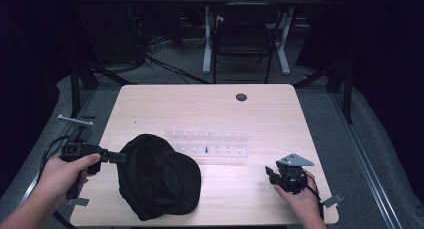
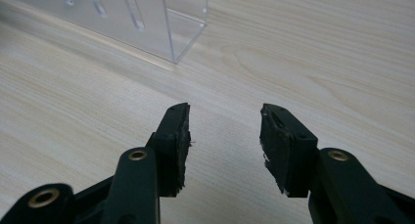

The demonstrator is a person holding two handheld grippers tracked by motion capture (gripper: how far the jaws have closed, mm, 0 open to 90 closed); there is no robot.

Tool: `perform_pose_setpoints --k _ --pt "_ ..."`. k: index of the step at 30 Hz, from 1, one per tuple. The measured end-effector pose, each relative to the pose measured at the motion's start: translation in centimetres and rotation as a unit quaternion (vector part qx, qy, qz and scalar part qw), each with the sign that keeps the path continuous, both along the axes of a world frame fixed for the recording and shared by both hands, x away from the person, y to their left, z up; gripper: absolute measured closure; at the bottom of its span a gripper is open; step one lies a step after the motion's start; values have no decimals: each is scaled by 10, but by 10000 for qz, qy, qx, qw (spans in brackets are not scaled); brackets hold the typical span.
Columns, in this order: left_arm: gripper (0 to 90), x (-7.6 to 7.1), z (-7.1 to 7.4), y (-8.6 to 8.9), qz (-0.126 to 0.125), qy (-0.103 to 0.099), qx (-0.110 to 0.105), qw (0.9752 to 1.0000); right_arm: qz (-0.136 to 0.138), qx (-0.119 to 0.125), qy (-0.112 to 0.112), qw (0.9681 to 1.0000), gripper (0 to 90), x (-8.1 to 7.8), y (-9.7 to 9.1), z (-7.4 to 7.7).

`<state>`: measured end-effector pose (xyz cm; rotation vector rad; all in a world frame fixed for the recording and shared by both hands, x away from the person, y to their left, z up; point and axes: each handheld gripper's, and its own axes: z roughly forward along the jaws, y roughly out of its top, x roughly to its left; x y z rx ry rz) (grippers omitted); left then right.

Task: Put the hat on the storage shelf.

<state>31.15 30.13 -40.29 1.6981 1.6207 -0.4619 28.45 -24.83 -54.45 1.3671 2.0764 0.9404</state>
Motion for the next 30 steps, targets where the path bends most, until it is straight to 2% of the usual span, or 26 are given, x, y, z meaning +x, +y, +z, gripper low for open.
perform_pose_setpoints --k 3,10,17,20,24,30 --pt "858 0 5 -1 -2 -40 -131 9999 -6 -19 4 10000 537 0 0 0" --pt "858 0 10 -4 -50 -55 -291 9995 -8 15 -16 10000 536 0 -1 0" --pt "857 -1 20 -8 -94 -163 -466 9987 -16 7 -19 10000 534 0 -1 0" --pt "857 -3 25 -8 -101 -219 -628 9977 -36 -14 -10 10000 534 0 -2 0" --pt "857 -3 32 -6 -84 -307 -641 9974 -42 1 -14 10000 534 0 -1 0" --pt "857 -2 37 -1 42 -307 -689 9971 -39 -8 -11 10000 532 0 -2 0"
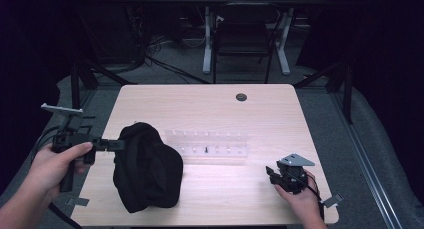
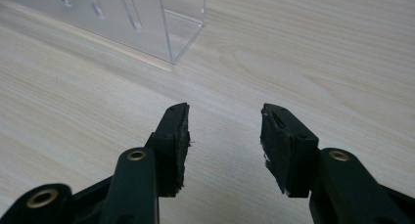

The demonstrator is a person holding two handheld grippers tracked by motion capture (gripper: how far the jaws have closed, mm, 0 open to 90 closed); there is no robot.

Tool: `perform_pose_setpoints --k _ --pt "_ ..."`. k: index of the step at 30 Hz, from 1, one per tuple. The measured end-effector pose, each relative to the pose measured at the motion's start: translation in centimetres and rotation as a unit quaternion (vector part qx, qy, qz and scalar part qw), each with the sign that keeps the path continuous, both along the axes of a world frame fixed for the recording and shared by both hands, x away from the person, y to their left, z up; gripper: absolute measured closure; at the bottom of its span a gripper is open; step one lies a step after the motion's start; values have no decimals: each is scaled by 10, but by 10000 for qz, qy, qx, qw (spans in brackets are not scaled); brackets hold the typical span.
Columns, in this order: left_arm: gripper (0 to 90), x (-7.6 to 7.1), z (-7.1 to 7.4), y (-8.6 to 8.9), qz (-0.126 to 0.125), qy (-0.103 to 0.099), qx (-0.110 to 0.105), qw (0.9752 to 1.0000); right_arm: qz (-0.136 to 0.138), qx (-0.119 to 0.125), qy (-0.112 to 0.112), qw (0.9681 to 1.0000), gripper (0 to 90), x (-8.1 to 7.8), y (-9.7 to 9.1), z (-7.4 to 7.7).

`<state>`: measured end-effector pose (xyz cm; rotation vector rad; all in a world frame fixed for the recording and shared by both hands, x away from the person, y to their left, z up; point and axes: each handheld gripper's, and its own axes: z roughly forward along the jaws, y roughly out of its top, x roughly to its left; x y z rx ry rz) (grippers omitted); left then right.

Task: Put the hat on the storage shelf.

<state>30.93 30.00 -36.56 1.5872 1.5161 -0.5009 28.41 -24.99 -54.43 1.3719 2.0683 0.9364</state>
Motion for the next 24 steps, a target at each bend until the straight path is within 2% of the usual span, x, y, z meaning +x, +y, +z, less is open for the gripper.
perform_pose_setpoints --k 8,16,22,24 --pt "857 1 10 5 108 -136 -67 9998 -5 14 -10 10000 532 0 0 0" --pt "857 3 26 8 187 -284 -271 9991 0 41 -7 10000 531 0 0 0" --pt "857 8 39 3 179 -442 -411 9980 3 39 5 10000 531 0 0 -1" --pt "857 10 42 0 185 -467 -391 9980 10 30 10 10000 532 1 0 -1"
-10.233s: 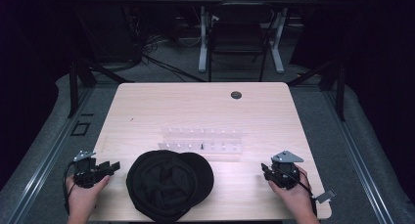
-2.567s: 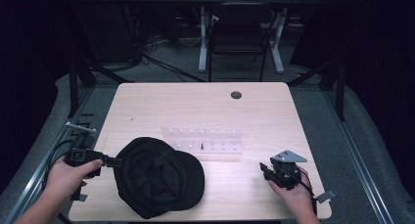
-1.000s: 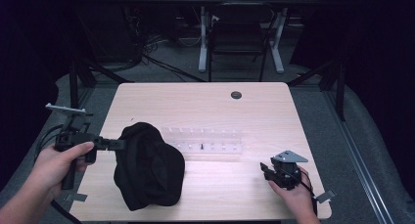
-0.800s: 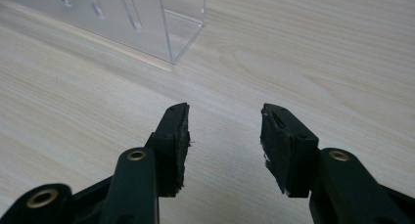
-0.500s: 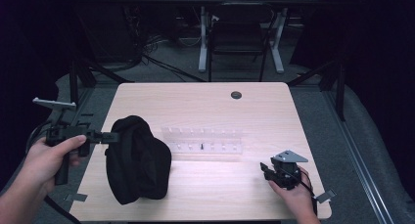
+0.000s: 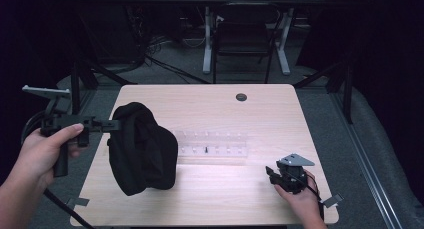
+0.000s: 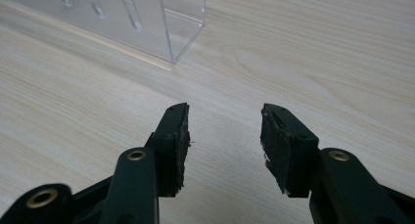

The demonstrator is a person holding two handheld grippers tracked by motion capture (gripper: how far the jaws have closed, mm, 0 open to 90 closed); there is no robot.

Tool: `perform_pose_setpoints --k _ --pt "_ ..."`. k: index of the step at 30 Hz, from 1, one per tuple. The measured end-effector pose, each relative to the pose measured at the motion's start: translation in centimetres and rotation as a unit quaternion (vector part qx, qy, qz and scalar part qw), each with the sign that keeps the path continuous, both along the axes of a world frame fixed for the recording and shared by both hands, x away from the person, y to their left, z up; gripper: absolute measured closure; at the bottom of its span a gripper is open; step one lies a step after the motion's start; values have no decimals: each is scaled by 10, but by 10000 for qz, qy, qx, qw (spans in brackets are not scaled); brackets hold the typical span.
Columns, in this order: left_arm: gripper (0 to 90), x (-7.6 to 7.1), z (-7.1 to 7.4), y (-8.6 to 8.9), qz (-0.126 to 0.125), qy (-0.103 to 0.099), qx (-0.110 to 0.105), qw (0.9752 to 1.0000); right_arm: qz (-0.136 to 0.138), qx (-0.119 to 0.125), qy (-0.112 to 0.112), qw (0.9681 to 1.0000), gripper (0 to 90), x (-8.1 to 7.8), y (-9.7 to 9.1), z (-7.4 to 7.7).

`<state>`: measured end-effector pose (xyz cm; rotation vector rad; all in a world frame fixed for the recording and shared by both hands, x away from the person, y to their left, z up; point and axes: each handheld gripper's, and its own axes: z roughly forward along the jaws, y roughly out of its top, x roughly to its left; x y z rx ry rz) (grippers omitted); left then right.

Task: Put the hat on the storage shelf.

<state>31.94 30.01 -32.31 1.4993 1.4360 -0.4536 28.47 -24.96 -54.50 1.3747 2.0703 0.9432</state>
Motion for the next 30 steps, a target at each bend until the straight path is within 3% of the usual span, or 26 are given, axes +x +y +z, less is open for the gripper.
perform_pose_setpoints --k 10,30 --pt "857 15 15 -16 -33 -151 -113 9998 10 -9 0 10000 532 0 0 0" --pt "857 55 24 -51 17 -174 -76 9998 -17 23 -14 10000 531 0 -2 1"
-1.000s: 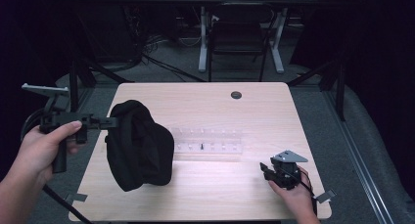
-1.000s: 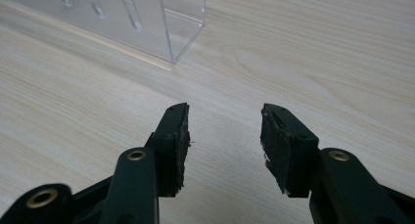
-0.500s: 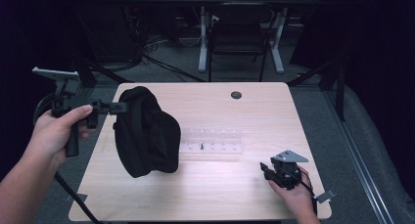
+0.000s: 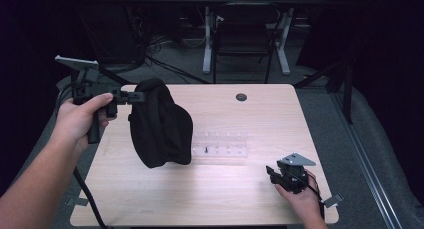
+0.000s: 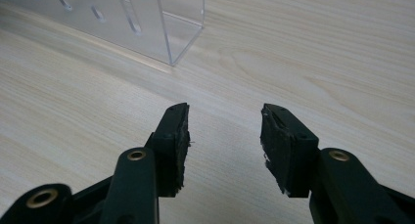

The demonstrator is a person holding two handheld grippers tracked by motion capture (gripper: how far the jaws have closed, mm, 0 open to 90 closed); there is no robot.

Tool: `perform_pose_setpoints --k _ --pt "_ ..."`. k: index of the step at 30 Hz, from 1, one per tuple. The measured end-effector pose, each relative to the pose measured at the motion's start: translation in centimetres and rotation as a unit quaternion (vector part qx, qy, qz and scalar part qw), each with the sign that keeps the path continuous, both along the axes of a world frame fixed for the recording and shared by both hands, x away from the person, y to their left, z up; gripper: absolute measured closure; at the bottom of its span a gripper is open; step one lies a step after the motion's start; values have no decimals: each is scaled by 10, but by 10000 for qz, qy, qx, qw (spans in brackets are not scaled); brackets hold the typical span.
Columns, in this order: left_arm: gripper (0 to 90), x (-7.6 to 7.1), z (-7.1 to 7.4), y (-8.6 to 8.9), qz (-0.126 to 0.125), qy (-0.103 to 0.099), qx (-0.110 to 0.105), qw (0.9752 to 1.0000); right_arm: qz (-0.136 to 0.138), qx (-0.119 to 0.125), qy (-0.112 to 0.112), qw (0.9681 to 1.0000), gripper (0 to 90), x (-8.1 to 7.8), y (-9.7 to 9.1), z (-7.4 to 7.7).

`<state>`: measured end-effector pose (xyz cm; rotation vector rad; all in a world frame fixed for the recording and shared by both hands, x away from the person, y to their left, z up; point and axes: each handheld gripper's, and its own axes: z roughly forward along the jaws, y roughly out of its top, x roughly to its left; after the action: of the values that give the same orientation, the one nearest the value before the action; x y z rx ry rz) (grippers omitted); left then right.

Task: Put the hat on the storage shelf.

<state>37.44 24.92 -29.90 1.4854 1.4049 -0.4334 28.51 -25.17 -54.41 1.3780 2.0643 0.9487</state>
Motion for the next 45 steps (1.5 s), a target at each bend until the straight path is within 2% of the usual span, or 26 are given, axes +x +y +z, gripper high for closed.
perform_pose_setpoints --k 11,22,29,37,45 --pt "857 17 2 -19 40 -3 57 10000 11 53 -26 10000 532 0 -2 1" --pt "857 30 -3 -34 47 59 108 9999 24 45 -22 10000 531 1 -3 1" --pt "857 36 -4 -43 51 83 137 9999 8 85 -24 10000 532 1 -3 2" --pt "857 41 -7 -51 83 87 324 9994 6 90 -46 9999 532 1 -4 2" --pt "857 44 -9 -59 74 103 323 9994 19 126 -46 9999 532 1 -4 3"
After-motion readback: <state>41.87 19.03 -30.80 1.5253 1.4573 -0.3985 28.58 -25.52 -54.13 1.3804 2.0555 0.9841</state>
